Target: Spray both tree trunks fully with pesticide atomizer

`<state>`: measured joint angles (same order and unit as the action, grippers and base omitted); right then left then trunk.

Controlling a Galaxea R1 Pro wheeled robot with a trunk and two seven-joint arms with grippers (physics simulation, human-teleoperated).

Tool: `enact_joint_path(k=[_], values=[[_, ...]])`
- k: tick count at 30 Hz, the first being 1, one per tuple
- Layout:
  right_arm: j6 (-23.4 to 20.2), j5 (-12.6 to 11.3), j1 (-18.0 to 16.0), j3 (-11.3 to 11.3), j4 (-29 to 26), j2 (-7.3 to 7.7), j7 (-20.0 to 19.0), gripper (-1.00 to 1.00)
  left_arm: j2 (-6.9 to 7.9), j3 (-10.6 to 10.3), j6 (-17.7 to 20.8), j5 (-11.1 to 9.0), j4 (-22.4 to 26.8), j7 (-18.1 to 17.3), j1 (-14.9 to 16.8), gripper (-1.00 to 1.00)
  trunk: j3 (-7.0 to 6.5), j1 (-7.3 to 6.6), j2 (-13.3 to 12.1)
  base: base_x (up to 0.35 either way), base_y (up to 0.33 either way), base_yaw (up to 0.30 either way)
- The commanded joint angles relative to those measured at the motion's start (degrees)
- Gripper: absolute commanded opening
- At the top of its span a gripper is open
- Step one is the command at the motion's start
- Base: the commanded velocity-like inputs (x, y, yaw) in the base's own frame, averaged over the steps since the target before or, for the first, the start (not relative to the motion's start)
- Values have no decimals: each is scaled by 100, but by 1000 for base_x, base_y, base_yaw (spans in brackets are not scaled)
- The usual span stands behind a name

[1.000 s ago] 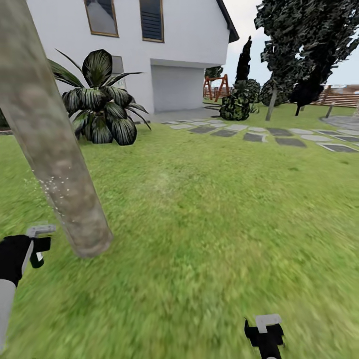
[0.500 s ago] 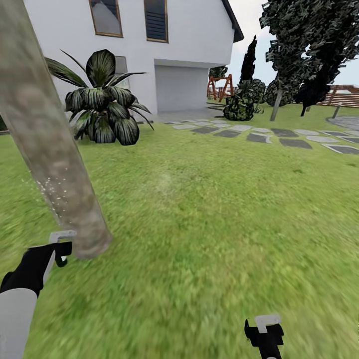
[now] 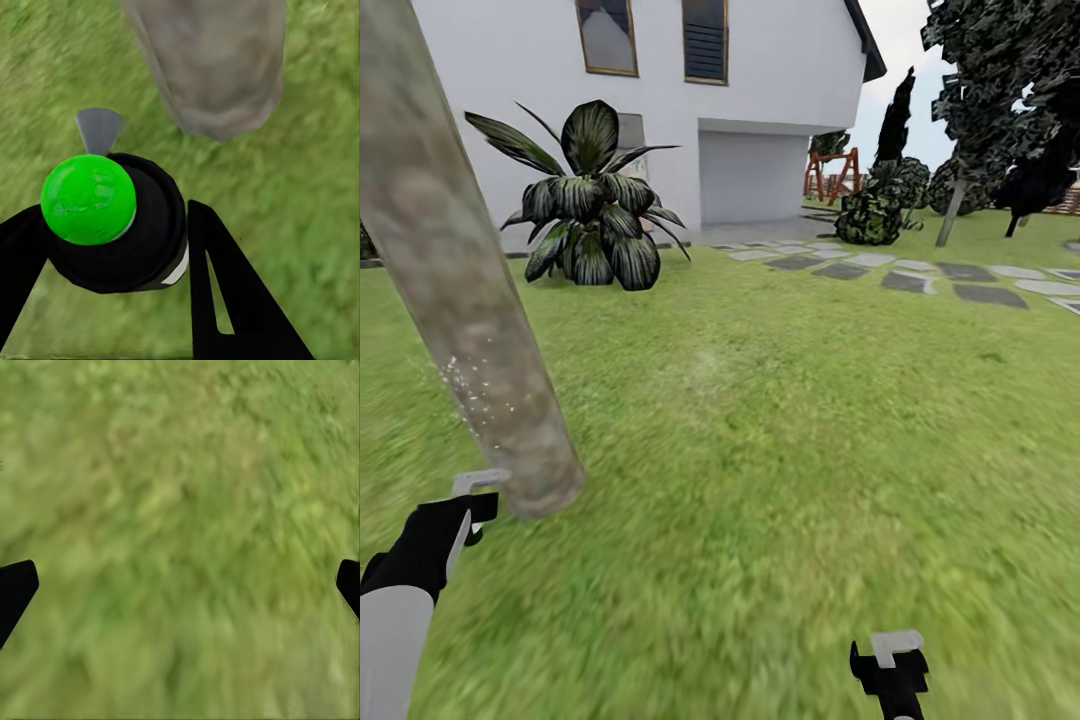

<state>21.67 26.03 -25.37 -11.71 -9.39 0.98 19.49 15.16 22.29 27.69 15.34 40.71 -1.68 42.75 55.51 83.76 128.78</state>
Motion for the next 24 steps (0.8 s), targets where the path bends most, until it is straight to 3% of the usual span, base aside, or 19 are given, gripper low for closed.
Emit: enact_joint_path(k=[1, 19, 24], values=[[21, 60, -3, -48, 7, -1, 11, 100, -4, 7, 26, 35, 8, -17, 6, -100, 5, 0, 2, 99, -248, 278], [29, 57, -3, -51, 7, -1, 11, 100, 51, 91, 35, 45, 7, 0, -72, -100, 5, 0, 2, 6, -269, 34], [30, 51, -3, -51, 7, -1, 11, 100, 54, 99, 35, 39, 9, 8, -98, -100, 5, 0, 2, 151, -229, 0]])
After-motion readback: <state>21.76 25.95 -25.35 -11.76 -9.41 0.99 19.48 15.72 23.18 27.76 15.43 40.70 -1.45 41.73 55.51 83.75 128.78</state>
